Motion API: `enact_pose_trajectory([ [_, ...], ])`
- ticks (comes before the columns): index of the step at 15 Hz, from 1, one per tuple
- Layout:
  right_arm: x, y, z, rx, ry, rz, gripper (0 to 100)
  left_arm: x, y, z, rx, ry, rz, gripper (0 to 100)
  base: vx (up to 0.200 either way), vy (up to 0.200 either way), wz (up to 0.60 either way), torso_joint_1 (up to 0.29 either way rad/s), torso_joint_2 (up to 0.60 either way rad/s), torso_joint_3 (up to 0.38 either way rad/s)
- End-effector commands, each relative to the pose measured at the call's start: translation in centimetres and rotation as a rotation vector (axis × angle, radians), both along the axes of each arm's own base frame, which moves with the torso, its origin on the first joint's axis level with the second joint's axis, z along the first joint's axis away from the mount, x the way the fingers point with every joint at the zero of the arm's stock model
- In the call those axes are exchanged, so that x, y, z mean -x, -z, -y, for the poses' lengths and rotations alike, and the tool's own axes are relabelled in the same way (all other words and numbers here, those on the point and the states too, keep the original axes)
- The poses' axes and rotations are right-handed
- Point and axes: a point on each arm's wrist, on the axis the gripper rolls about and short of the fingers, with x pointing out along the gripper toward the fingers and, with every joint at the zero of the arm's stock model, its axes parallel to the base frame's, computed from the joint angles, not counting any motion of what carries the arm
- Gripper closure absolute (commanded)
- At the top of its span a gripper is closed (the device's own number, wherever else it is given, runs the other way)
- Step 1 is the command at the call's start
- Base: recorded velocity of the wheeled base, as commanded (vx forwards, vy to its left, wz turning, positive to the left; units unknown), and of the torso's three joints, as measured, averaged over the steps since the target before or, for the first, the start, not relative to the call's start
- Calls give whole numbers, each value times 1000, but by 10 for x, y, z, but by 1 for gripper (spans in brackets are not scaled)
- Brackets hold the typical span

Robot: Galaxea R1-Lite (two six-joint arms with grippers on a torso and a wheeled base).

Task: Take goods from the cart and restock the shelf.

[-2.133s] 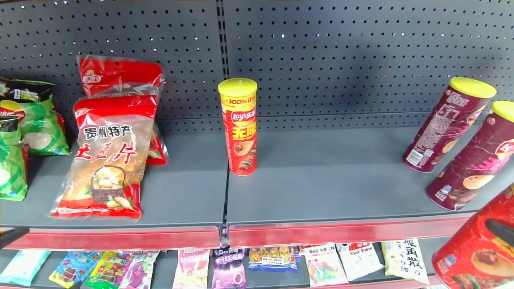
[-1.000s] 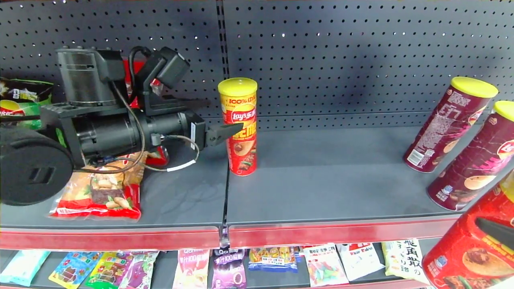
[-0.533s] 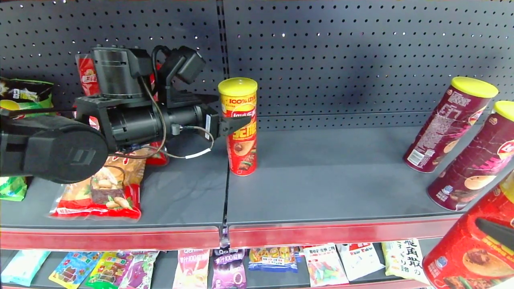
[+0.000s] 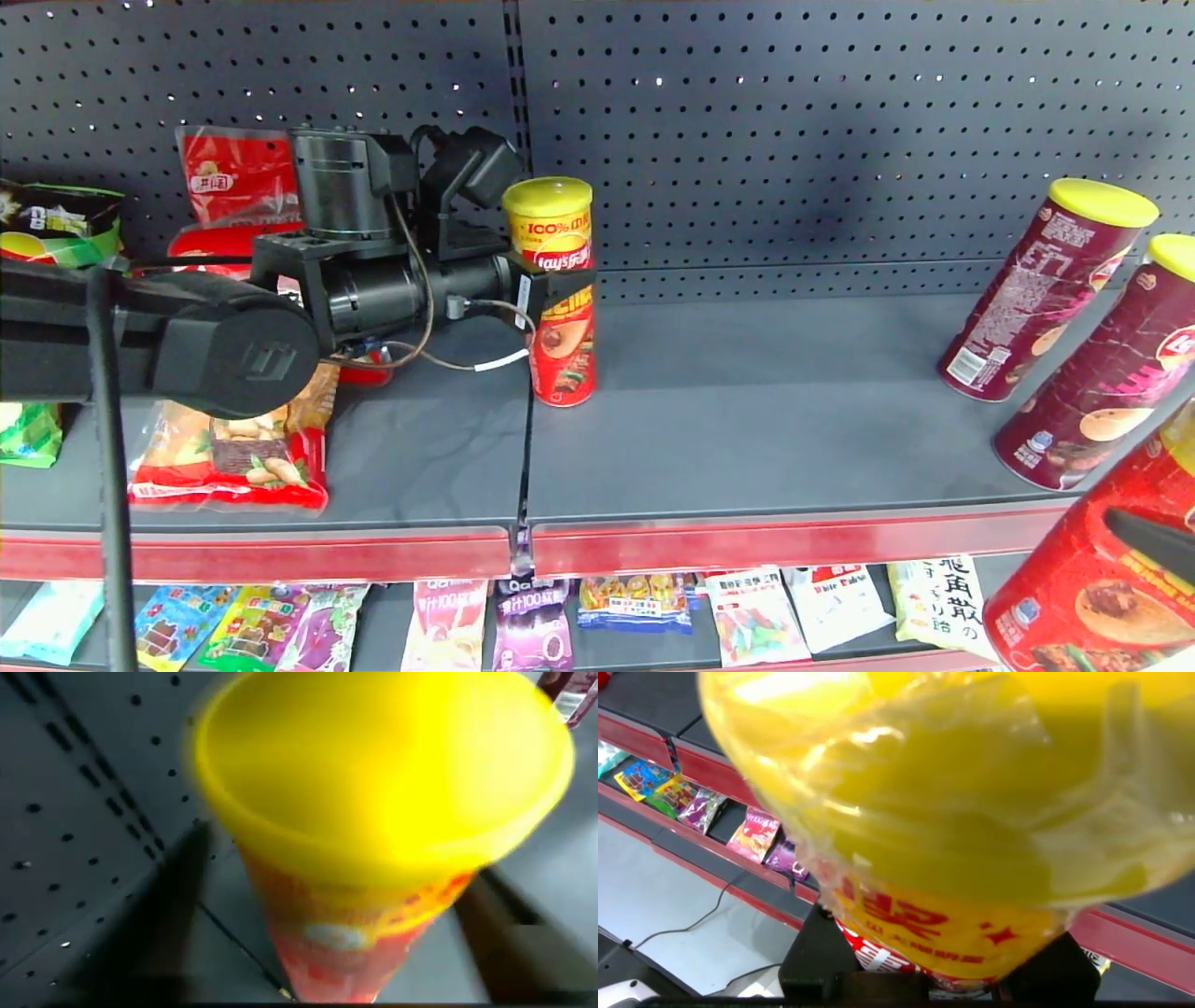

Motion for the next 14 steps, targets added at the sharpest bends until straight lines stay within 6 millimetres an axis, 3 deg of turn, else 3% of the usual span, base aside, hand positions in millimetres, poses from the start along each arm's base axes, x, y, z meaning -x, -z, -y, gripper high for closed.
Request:
enact_pose_trajectory([
  [1,0,0,0,1,6,-1,100,1,2,4,-3,11,-5,100,0,0,0,0,0,0],
  [3,-1,0,1,1,14,-1,100,4,2,3,-2,22,-13,100,0,0,0,0,0,0],
  [7,-3,-2,0,-3,7,0,100,34,-9,-9,29,188,-20,100,0,0,0,0,0,0],
  [14,-7,-6,-1,-3,2,1,100,61,7,0,31,425,-88,100,0,0,0,0,0,0],
])
